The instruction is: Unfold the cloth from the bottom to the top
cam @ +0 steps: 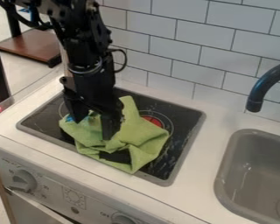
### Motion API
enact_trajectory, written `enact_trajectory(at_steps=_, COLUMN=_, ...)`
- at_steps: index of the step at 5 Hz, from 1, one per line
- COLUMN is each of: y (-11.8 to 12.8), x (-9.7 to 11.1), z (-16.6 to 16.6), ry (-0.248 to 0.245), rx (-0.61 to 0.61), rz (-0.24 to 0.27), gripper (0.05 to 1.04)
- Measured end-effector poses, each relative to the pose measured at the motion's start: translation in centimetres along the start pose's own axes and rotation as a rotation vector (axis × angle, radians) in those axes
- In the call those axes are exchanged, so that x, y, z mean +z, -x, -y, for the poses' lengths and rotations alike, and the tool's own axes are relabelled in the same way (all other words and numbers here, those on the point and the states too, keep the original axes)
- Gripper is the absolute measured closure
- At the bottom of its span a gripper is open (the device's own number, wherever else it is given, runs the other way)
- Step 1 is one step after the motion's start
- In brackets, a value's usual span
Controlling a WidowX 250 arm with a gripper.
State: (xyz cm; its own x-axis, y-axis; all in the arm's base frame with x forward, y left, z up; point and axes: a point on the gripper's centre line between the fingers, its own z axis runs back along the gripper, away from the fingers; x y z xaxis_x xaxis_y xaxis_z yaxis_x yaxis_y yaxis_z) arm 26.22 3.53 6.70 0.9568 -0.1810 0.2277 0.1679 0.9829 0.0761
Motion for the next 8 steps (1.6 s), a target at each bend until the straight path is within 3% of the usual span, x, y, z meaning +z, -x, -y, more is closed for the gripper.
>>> enact_trajectory(at_steps=1, y=0.2, x=-0.7, z=-0.1, ry=-0.002, rx=0.012, rz=-0.023, gripper=0.15)
enact_trajectory(at_steps=2, y=0.0, x=-0.7, z=-0.3, ry=0.005, rx=0.027, rz=0.003, gripper=0.465)
enact_trajectory(at_steps=3, y=-0.4, x=0.0, z=-0.6, ry=0.061, rx=0.057, rz=-0.002, gripper=0.761)
enact_trajectory(at_steps=4, y=-1.0, x=0.9, z=-1.8, ry=0.101, rx=0.126, rz=0.018, gripper=0.955)
enact_trajectory(at_steps=5, y=-2.0, x=2.2, z=-3.0, ry=0.13, rx=0.175, rz=0.052, gripper=1.034)
enact_trajectory(at_steps=6, y=-3.4, x=3.6, z=-3.8, ry=0.159, rx=0.208, rz=0.096, gripper=1.035)
enact_trajectory(at_steps=7, y=-4.4, x=4.4, z=-3.4, ry=0.168, rx=0.206, rz=0.106, gripper=1.035)
enact_trajectory(at_steps=8, y=-6.4, x=5.5, z=-1.8, ry=0.177, rx=0.182, rz=0.131, gripper=1.035)
